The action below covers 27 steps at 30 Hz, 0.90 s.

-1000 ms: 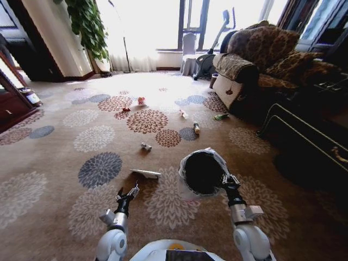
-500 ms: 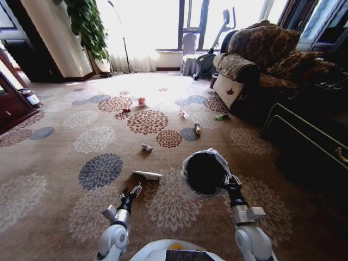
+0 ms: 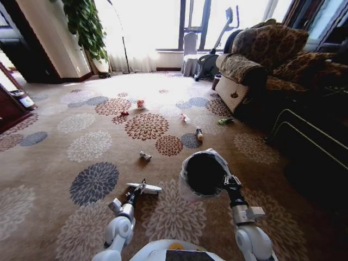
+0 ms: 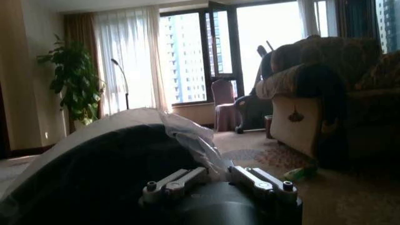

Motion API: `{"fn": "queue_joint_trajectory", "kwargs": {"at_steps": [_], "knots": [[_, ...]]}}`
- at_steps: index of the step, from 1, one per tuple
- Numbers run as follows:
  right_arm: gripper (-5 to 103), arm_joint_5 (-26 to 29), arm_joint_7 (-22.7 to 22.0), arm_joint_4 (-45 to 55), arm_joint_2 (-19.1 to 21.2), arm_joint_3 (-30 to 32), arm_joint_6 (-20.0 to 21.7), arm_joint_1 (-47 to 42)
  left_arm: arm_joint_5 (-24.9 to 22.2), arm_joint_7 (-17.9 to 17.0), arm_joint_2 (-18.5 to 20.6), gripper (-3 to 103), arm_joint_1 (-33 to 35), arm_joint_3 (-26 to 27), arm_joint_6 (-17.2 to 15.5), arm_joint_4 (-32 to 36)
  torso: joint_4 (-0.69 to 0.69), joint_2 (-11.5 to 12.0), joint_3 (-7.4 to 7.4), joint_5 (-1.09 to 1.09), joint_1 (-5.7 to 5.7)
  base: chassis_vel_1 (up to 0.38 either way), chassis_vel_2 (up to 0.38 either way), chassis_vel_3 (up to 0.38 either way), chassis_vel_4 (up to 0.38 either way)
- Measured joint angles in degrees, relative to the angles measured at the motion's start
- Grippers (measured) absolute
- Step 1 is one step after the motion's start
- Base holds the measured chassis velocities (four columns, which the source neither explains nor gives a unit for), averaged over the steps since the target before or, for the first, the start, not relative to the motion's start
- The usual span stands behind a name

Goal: Pick up the trash from the ground and place it into the trash bin.

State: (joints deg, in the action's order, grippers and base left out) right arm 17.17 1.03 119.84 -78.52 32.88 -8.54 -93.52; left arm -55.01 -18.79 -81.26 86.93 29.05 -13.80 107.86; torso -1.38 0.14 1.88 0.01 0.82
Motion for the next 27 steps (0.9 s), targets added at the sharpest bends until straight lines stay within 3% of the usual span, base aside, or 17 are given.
{"fn": "queue_joint_trajectory", "kwargs": {"at_steps": [1,2,4,5,7,18,22,25,26,27], "knots": [[0,0.1,0.0,0.0,0.2,0.0,0.3,0.0,-2.4,-2.1,-0.3,97,-0.1,0.2,-1.4,0.4,0.00,0.0,-0.01,-0.01,-0.02,0.000,0.000,0.000,0.000],[0,0.1,0.0,0.0,0.2,0.0,0.3,0.0,-2.4,-2.1,-0.3,97,-0.1,0.2,-1.4,0.4,0.00,0.0,-0.01,-0.01,-0.02,0.000,0.000,0.000,0.000],[0,0.2,0.0,0.0,0.6,0.2,0.9,0.0,-12.1,-8.0,-0.8,98,-0.4,1.2,-5.0,2.1,0.00,0.0,-0.05,0.01,-0.07,0.042,-0.043,-0.054,0.030],[0,0.2,0.0,0.0,0.6,0.2,0.9,0.0,-12.1,-8.0,-0.8,98,-0.4,1.2,-5.0,2.1,0.00,0.0,-0.05,0.01,-0.07,0.050,-0.043,-0.054,0.028],[0,0.4,0.0,-0.4,0.8,0.3,1.0,0.1,-18.3,-11.9,-1.2,98,-2.0,1.8,-5.7,1.6,0.00,0.0,-0.05,-0.02,-0.07,0.017,-0.025,-0.034,0.019],[0,0.5,0.0,-0.7,1.5,0.5,1.3,-0.5,-23.2,-15.0,-1.1,99,-10.8,1.2,-5.6,-10.4,0.01,0.0,-0.03,-0.02,-0.05,0.000,0.000,0.000,0.000],[0,1.1,0.0,-0.7,2.6,0.4,1.7,0.0,-23.3,-13.3,-0.9,84,-13.7,1.2,-4.8,-16.0,-0.02,0.0,-0.02,-0.01,-0.05,0.000,0.000,0.000,0.000],[0,1.2,0.0,-0.9,2.8,0.5,1.7,-0.3,-23.0,-12.5,-0.6,80,-15.2,0.9,-4.3,-18.3,-0.01,0.0,-0.03,-0.01,-0.05,0.000,0.000,0.000,0.000],[0,1.2,0.0,-1.0,2.8,0.6,1.7,-0.4,-22.9,-12.2,-0.5,72,-15.8,0.8,-4.1,-19.1,0.01,0.0,-0.03,-0.01,-0.05,0.000,0.000,0.000,0.000],[0,1.2,0.0,-1.0,2.8,0.6,1.7,-0.4,-22.9,-12.2,-0.5,72,-15.8,0.8,-4.1,-19.1,0.01,0.0,-0.03,-0.01,-0.05,0.000,0.000,0.000,0.000]]}}
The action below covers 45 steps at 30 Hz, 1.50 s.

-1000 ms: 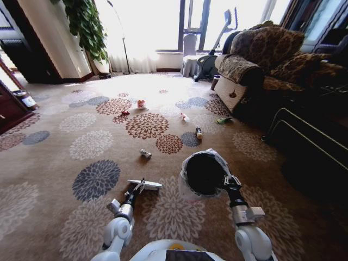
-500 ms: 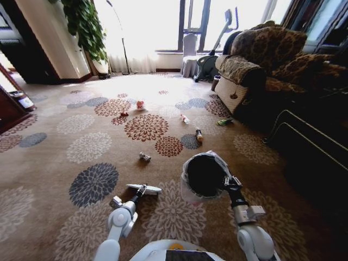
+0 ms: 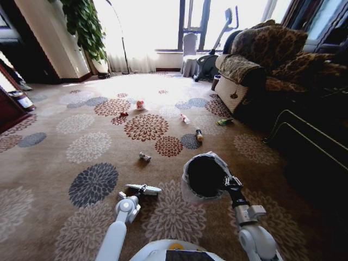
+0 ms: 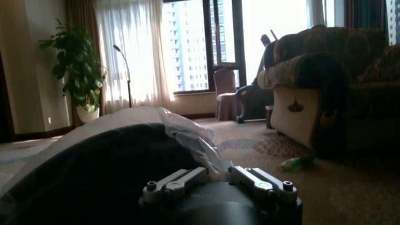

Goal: Pick up the trash from the ground and place it into the trash bin.

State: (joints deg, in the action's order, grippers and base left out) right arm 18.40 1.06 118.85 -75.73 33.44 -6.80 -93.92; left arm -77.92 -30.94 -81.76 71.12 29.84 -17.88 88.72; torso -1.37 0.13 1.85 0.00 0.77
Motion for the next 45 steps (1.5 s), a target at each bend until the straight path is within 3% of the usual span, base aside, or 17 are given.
{"fn": "queue_joint_trajectory", "kwargs": {"at_steps": [7,8,12,20,22,23,29,31,33,34,36,37,40,41,42,44,45], "knots": [[0,0.1,0.0,-0.6,0.1,-0.1,-0.2,0.4,0.4,1.0,0.2,56,0.3,0.1,0.3,0.1,-0.02,0.0,0.00,0.00,0.00,0.000,0.000,0.000,0.000],[0,0.1,0.0,-0.8,0.2,-0.2,-0.3,0.5,0.9,1.4,0.2,48,0.8,0.2,0.5,0.3,-0.01,0.0,0.00,0.00,0.00,0.000,0.000,0.000,0.000],[0,0.1,0.0,-1.0,0.2,-0.2,-0.4,0.6,1.9,2.1,0.3,44,1.3,0.1,0.8,0.6,-0.01,0.0,0.00,0.00,0.00,0.000,0.000,0.000,0.000],[0,0.0,0.0,-1.2,0.1,-0.5,-0.7,0.9,4.5,4.0,0.7,17,2.4,0.1,1.3,1.1,0.00,0.0,0.00,0.00,0.00,0.000,0.000,0.000,0.000],[0,0.0,0.0,-1.2,0.1,-0.5,-0.7,0.8,4.8,4.4,0.7,17,2.5,0.1,1.4,1.1,0.00,0.0,0.00,0.00,0.00,0.000,0.000,0.000,0.000],[0,0.0,0.0,-1.2,0.1,-0.5,-0.7,0.8,5.6,5.5,0.8,10,2.8,0.0,2.1,1.1,0.00,0.0,0.00,0.00,0.00,0.000,0.000,0.000,0.000],[0,-0.1,0.0,-1.5,0.2,-0.5,-1.0,1.0,13.2,13.2,1.5,6,5.4,-0.4,5.9,3.0,-0.01,0.0,0.00,0.00,0.00,0.000,0.000,0.000,0.000],[0,0.0,0.0,-1.8,0.2,-0.5,-1.1,1.2,17.8,15.4,1.7,6,6.6,-0.8,8.7,4.3,-0.01,0.0,-0.01,0.00,0.00,0.000,0.000,0.000,0.000],[0,0.0,0.0,-2.4,0.6,-0.6,-1.0,1.9,24.7,19.8,2.0,6,8.6,-0.9,14.9,6.6,-0.01,0.0,0.00,-0.02,0.00,0.000,0.000,0.000,0.000],[0,0.0,0.0,-2.4,0.6,-0.6,-1.0,1.9,24.7,19.8,2.0,6,8.6,-0.9,14.9,6.6,-0.01,0.0,0.00,-0.02,0.00,0.000,0.000,0.000,0.000],[0,0.3,0.0,-3.6,1.5,-1.1,-0.7,3.2,32.8,26.0,3.0,6,10.9,-0.8,21.8,9.1,0.00,0.0,-0.01,0.01,0.00,0.000,0.000,0.000,0.000],[0,0.3,0.0,-3.6,1.5,-1.1,-0.7,3.2,32.8,26.0,3.0,6,10.9,-0.8,21.8,9.1,0.00,0.0,-0.01,0.01,0.00,0.000,0.000,0.000,0.000],[0,1.8,0.0,-5.7,3.9,-2.6,1.0,6.1,48.5,35.6,5.6,6,13.4,-0.1,35.5,12.1,-0.03,0.0,0.00,0.00,0.00,0.000,0.000,0.000,0.000],[0,2.1,0.0,-6.2,4.5,-3.1,1.5,6.7,51.6,37.7,6.4,6,13.7,0.0,38.4,13.0,-0.02,0.0,0.00,0.00,0.00,0.000,0.000,0.000,0.000],[0,2.1,0.0,-6.2,4.5,-3.1,1.5,6.7,51.6,37.7,6.4,6,13.7,0.0,38.4,13.0,-0.02,0.0,0.00,0.00,0.00,0.000,0.000,0.000,0.000],[0,2.7,0.0,-8.0,6.0,-5.2,2.6,8.6,57.0,44.3,9.2,6,14.1,-0.1,45.2,17.0,-0.01,0.0,0.00,-0.01,0.00,0.000,0.000,0.000,0.000],[0,2.7,0.0,-8.0,6.0,-5.2,2.6,8.6,57.0,44.3,9.2,6,14.1,-0.1,45.2,17.0,-0.01,0.0,0.00,-0.01,0.00,0.000,0.000,0.000,0.000]]}}
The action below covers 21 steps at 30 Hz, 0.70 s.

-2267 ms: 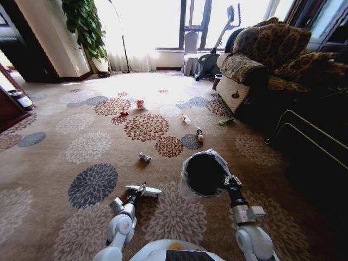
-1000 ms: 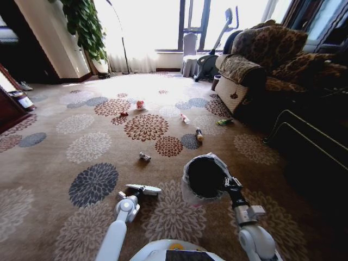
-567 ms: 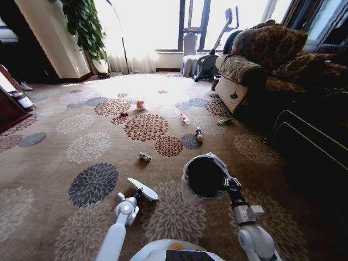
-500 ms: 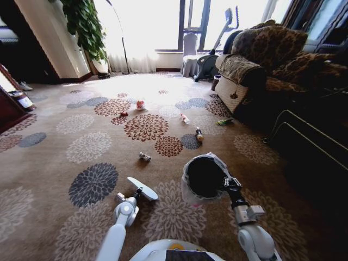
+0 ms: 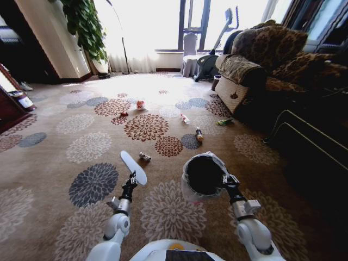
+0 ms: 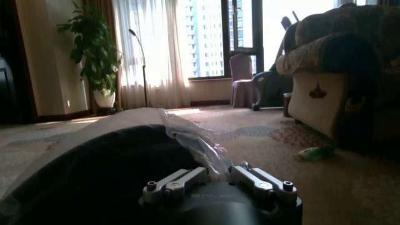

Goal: Pick up the trash from the ground and place it into the trash bin.

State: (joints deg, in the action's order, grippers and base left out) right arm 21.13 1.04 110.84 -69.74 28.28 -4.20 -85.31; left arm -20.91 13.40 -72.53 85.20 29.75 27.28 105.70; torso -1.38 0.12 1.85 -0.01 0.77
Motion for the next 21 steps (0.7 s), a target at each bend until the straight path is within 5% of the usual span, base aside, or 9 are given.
{"fn": "queue_joint_trajectory", "kwargs": {"at_steps": [5,10,21], "knots": [[0,-0.3,0.0,-3.5,1.8,-6.3,2.0,4.7,0.0,9.5,8.9,6,1.8,-1.0,1.8,10.9,-0.02,0.0,0.00,0.00,0.00,0.000,0.000,0.000,0.000],[0,-0.8,0.0,-4.4,2.1,-11.3,3.3,7.8,-4.9,12.6,16.7,6,1.7,-2.5,-2.1,16.8,-0.01,0.0,0.00,0.00,0.00,0.000,0.000,0.000,0.000],[0,-1.3,0.0,-2.5,2.8,-14.8,4.4,9.0,-5.4,14.2,18.2,6,-3.4,-9.4,-4.6,12.7,0.00,0.0,0.00,0.00,0.00,0.000,0.000,0.000,0.000]]}}
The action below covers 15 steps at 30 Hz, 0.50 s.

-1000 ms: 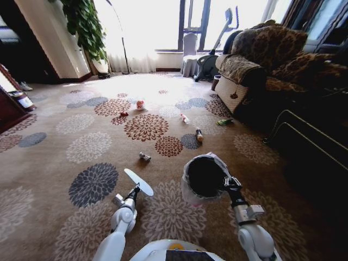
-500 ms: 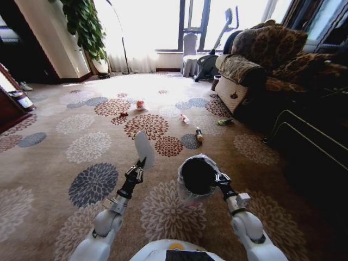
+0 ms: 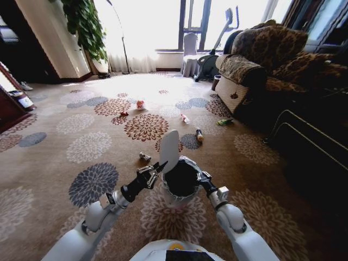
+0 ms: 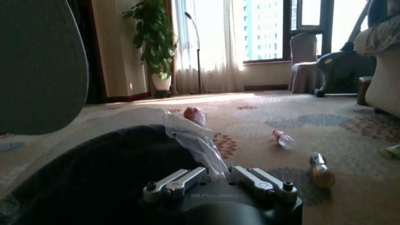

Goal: Pick up the trash from the ground and place it into the trash bin.

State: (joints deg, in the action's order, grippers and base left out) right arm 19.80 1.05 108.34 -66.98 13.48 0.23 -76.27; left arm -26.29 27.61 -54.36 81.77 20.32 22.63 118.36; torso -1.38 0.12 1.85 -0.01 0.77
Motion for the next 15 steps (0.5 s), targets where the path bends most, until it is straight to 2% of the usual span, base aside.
{"fn": "queue_joint_trajectory", "kwargs": {"at_steps": [7,10,11,14,15], "knots": [[0,-1.6,0.0,2.1,-0.3,0.1,-0.1,-1.9,2.6,-2.1,-0.8,3,-4.6,-5.5,-1.1,-4.8,0.01,0.0,0.00,0.00,0.00,0.000,0.000,0.000,0.000],[0,-2.4,0.0,3.0,-0.7,-0.5,-0.3,-2.5,4.3,-3.6,-0.8,16,-6.0,-8.4,-2.1,-6.6,0.01,0.0,0.00,-0.01,0.00,0.000,0.000,0.000,0.000],[0,-2.4,0.0,3.0,-0.7,-0.5,-0.3,-2.5,4.3,-3.6,-0.8,16,-6.0,-8.4,-2.1,-6.6,0.01,0.0,0.00,-0.01,0.00,0.000,0.000,0.000,0.000],[0,-2.5,0.0,3.7,-0.9,-1.3,-0.3,-2.5,5.6,-4.3,-0.9,32,-5.9,-9.7,-2.9,-7.1,0.00,0.0,0.00,0.00,0.00,0.000,0.000,0.000,0.000],[0,-2.5,0.0,3.8,-0.8,-1.5,-0.2,-2.5,5.8,-4.4,-1.1,32,-5.7,-9.7,-2.9,-7.2,-0.01,0.0,0.00,0.00,0.00,0.000,0.000,0.000,0.000]]}}
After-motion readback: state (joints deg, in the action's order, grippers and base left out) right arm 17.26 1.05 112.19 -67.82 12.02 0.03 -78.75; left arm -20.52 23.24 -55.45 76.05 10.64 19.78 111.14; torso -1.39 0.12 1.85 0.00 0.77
